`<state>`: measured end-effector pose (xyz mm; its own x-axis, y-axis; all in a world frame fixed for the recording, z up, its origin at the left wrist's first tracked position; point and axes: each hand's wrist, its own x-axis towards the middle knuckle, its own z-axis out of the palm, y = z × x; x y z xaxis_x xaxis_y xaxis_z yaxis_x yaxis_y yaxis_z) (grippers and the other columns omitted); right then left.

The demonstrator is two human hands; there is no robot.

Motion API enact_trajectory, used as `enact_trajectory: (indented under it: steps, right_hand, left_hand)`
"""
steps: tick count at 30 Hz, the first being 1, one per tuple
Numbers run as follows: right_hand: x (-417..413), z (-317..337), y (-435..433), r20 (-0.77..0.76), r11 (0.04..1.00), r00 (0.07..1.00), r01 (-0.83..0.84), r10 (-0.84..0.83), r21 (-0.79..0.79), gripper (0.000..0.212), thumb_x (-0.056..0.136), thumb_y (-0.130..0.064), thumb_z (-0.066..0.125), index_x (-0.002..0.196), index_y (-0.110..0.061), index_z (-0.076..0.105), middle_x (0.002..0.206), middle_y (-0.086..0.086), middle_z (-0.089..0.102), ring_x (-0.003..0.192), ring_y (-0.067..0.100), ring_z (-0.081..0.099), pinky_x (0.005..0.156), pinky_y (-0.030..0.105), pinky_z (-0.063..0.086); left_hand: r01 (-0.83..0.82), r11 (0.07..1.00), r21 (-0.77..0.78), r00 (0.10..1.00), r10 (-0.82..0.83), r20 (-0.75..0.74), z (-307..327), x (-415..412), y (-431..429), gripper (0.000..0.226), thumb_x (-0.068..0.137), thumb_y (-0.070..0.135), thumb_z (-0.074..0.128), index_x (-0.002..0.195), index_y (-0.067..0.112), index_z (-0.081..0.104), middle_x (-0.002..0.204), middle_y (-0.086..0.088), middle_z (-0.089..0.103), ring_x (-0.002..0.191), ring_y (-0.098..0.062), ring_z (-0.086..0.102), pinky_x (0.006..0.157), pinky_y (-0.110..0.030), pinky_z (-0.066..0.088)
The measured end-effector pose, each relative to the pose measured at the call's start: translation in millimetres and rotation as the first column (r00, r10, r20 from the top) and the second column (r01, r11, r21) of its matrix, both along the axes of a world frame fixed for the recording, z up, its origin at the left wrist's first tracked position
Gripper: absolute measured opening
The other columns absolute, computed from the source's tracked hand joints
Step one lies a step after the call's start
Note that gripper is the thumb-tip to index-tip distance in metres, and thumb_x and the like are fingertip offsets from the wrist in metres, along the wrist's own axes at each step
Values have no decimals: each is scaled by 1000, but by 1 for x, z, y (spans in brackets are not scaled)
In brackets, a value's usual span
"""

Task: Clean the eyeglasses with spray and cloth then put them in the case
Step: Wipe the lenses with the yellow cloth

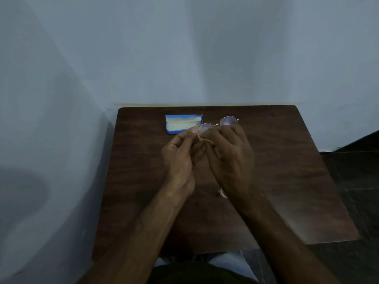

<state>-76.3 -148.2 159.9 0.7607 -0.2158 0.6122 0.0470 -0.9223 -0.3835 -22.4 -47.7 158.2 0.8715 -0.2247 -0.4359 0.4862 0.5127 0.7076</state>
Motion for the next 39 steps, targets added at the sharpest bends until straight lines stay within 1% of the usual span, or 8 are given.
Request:
enact_trajectory:
  steps: [3, 7, 12, 15, 21, 25, 34, 39]
  right_hand:
    - [4, 8, -7, 31, 997, 997, 71, -71, 3, 8, 96, -16, 70, 95, -11, 77, 100, 5, 71, 93, 25, 61, 80, 22, 37]
    - [9, 14, -2, -17, 998, 999, 31, -30, 53, 14, 98, -18, 67, 103, -9, 76, 108, 6, 70, 98, 25, 64, 78, 35, 52]
    - [-7, 7, 2, -11, 998, 1000, -9, 10, 65, 26, 95, -25, 65, 112, -10, 78, 114, 6, 72, 103, 22, 67, 83, 31, 53]
    - [-1, 13, -9, 37, 996, 998, 44, -48, 83, 21, 96, -20, 67, 106, -6, 78, 109, 8, 72, 99, 25, 67, 82, 35, 55]
    - [-11, 14, 8, -6, 997, 999, -39, 39, 59, 14, 92, -13, 74, 104, -8, 78, 108, 6, 72, 96, 20, 66, 78, 33, 55]
    - [-7, 23, -3, 64, 995, 996, 53, -59, 82, 11, 92, -15, 70, 97, -8, 77, 104, 6, 72, 95, 21, 65, 78, 31, 51]
    - [-15, 22, -3, 9, 994, 1000, -2, 2, 110, 13, 94, -20, 70, 97, -8, 75, 107, 6, 69, 99, 23, 64, 77, 36, 53]
    - [-11, 28, 0, -8, 994, 1000, -26, 27, 103, 19, 96, -16, 71, 114, -10, 75, 116, 6, 70, 103, 23, 64, 80, 39, 55]
  left_hand:
    - [5, 1000, -16, 1000, -5, 9, 2, 0, 1, 23, 100, 9, 69, 119, -4, 74, 101, -16, 81, 81, -19, 80, 69, -25, 64]
    - [23, 1000, 11, 999, -24, 29, 7, -3, 0, 18, 100, 10, 68, 113, 2, 76, 93, -8, 80, 74, -12, 77, 63, -23, 61]
    - [18, 1000, 19, 1000, -18, 23, 9, -1, 4, 17, 99, 12, 69, 112, 4, 77, 91, -8, 80, 71, -11, 76, 60, -22, 60]
    - [26, 1000, 5, 999, -26, 29, 11, -6, 5, 20, 100, 10, 67, 116, 0, 75, 95, -11, 81, 78, -16, 79, 69, -25, 64]
    - [29, 999, 46, 998, -31, 55, 21, -4, 6, 15, 99, 11, 69, 110, 3, 76, 75, 0, 76, 59, -7, 70, 51, -19, 54]
    - [35, 999, 28, 997, -36, 68, 23, -8, 8, 12, 100, 7, 67, 107, 4, 76, 82, -5, 80, 68, -11, 77, 64, -23, 63]
    - [34, 999, 42, 993, -38, 109, 27, -14, 12, 12, 100, 7, 66, 105, 4, 77, 87, -8, 80, 71, -14, 78, 65, -23, 63]
    - [52, 996, 68, 989, -61, 133, 32, -19, 11, 14, 101, 10, 67, 109, 5, 77, 86, -5, 80, 69, -11, 76, 63, -22, 62]
